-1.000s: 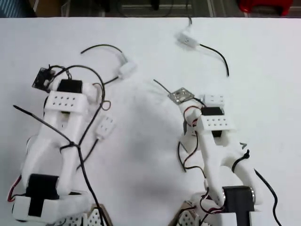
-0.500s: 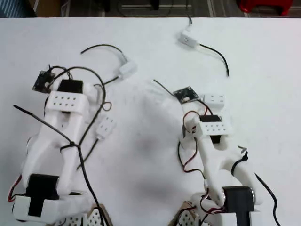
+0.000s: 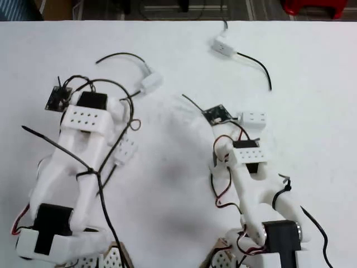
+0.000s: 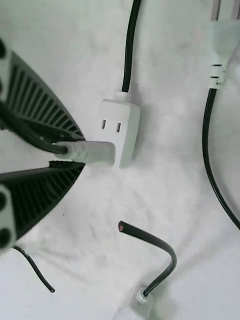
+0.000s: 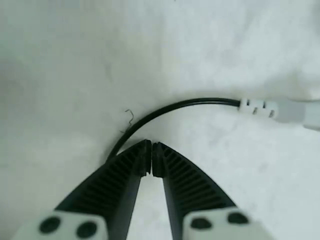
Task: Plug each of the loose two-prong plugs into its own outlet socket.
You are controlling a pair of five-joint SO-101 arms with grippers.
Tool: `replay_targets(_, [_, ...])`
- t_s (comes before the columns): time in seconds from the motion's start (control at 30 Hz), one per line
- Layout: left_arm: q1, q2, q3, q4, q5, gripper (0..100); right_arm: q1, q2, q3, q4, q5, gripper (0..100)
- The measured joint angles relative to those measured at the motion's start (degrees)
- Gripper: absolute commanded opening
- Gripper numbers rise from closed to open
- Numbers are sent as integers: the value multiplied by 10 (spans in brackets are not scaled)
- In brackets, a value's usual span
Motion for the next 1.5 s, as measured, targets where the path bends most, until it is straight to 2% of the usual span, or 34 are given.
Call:
replay_targets(0.4, [4,88,-3,-32,-18,24,2,0,0,-2,0,20])
replay_targets(0.63, [37,104,-27,-7,-18,24,1,0,0,-2,0,20])
replay_targets(0.97, [40,85,-37,23,-24,24,1,0,0,-2,-1,20])
replay_targets(1.1, [49,45,-31,41,-80,24,1,0,0,-2,-1,20])
replay_targets(1.33, [73,34,67,-83,-162,24,1,0,0,-2,-1,20])
replay_targets(1.5, [77,25,85,-110,-175,24,0,0,0,-2,-1,20])
